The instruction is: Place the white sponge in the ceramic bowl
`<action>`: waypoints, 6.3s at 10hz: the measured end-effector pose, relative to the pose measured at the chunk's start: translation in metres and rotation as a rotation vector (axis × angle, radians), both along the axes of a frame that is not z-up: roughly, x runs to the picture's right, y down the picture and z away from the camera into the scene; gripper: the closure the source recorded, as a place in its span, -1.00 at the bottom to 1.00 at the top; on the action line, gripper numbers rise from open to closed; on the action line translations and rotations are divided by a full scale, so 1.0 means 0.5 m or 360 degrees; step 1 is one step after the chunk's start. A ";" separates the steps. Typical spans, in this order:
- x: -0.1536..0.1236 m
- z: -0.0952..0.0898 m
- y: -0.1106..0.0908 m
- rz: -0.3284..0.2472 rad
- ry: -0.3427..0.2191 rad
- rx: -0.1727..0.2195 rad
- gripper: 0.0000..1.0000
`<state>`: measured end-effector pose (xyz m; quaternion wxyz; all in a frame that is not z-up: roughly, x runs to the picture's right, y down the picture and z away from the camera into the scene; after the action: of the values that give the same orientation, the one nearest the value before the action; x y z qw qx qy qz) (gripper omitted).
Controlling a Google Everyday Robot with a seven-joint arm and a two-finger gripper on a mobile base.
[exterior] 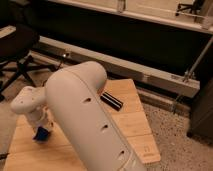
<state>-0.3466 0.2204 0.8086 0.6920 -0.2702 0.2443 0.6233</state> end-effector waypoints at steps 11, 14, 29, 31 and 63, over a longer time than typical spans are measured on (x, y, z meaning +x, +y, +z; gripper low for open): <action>0.002 0.001 -0.001 0.0002 0.0002 0.0000 0.78; 0.002 0.001 -0.001 0.0002 0.0002 0.0000 0.78; 0.001 0.001 0.000 0.0002 0.0002 -0.0001 0.78; 0.001 0.001 0.000 0.0002 0.0002 -0.0001 0.78; -0.028 -0.142 -0.335 -0.0079 -0.0207 0.0656 0.78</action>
<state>-0.3607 0.0530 0.7376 0.7621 -0.1565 0.0730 0.6240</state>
